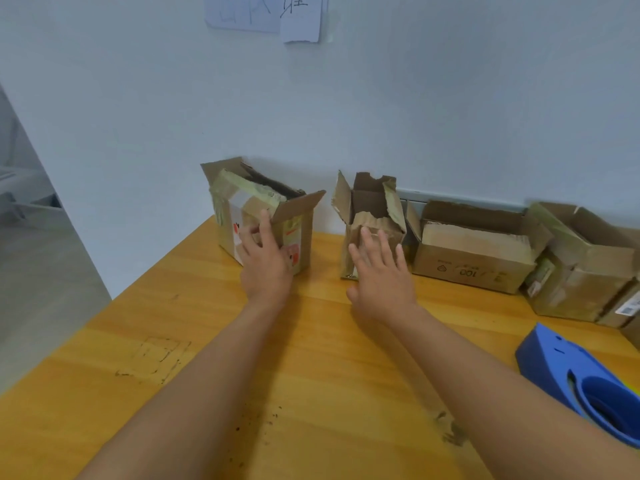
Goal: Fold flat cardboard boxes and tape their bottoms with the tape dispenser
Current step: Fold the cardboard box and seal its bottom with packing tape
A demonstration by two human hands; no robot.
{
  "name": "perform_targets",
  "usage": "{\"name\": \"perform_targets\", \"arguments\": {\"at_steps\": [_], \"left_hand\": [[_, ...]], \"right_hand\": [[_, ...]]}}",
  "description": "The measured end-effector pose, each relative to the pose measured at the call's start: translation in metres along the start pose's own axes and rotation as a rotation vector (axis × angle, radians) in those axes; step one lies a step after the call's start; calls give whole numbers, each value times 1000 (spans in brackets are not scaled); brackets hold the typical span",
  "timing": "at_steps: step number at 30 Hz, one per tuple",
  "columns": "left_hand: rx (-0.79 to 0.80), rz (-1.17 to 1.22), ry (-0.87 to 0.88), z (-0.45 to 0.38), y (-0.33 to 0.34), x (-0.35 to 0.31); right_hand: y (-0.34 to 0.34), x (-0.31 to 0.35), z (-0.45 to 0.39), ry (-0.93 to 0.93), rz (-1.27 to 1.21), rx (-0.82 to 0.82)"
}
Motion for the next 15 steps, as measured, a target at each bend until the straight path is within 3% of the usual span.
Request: {"name": "perform_targets", "arguments": {"at_steps": [2, 5, 9, 15], "left_hand": [[47, 19, 46, 8, 7, -3], [189, 37, 145, 18, 18, 8], [368, -40, 190, 19, 36, 32], [531, -177, 172, -1, 63, 36]], "right_hand": [[9, 14, 12, -74, -90, -21], [32, 31, 29, -187, -245, 125], [52, 37, 34, -171, -336, 296], [55, 37, 32, -168, -322, 339]]}}
Point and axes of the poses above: each hand's wrist, its own z-axis away from the middle knuckle, its own y-axis out of the palm, x = y × z, the point moved 3 cm from there along -z, towards the middle knuckle, and after that the axes turned 7 degrees about z, right-handed, at the moved point
